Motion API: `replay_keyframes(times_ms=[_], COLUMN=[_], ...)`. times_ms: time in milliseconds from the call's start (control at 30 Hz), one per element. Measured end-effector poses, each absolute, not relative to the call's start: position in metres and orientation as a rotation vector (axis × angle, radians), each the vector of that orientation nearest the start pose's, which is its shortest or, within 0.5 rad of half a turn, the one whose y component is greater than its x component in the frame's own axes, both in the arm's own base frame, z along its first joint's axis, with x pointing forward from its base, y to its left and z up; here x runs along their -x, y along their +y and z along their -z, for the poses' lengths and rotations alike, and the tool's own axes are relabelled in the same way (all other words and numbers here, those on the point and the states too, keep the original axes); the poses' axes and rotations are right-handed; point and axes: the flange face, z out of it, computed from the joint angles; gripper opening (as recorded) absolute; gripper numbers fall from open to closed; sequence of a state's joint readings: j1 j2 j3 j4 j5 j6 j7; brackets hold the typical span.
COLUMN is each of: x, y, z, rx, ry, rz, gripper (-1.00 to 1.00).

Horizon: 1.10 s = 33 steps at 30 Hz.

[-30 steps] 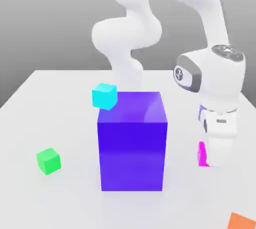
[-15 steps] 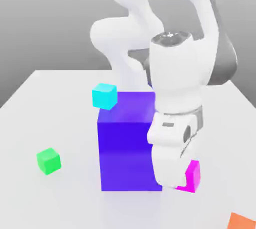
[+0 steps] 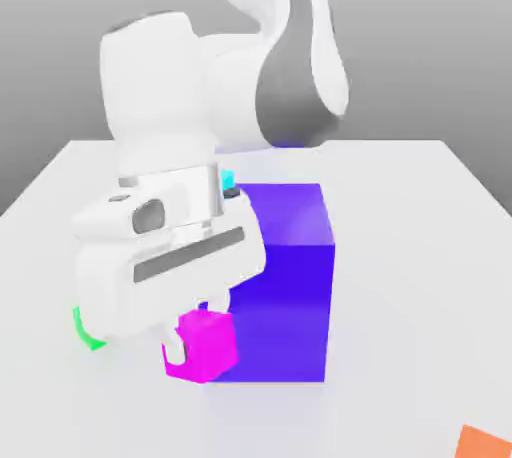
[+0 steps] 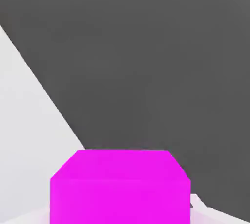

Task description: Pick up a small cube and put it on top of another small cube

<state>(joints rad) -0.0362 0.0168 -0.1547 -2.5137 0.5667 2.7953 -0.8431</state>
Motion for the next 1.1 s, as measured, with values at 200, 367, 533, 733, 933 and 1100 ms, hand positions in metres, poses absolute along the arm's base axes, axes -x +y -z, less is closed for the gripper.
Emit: replay_keyframes(times_ms=[200, 367, 533, 733, 933, 1100], x=[-0.412, -0.364, -0.315, -0.287, -0.288, -0.288], y=[-0.187, -0.217, -0.239, -0.238, -0.239, -0.239], z=[-0.283, -0.27, -0.26, -0.241, -0.223, -0.206], rx=[3.061, 3.068, 3.014, 2.891, 2.89, 2.89], ry=[-0.377, -0.647, -0.914, -1.24, -1.266, -1.267], rz=[0.422, 0.287, 0.155, 0.005, -0.006, -0.008], gripper=[-1.0, -1.0, -1.0, -1.0, -1.0, -1.0])
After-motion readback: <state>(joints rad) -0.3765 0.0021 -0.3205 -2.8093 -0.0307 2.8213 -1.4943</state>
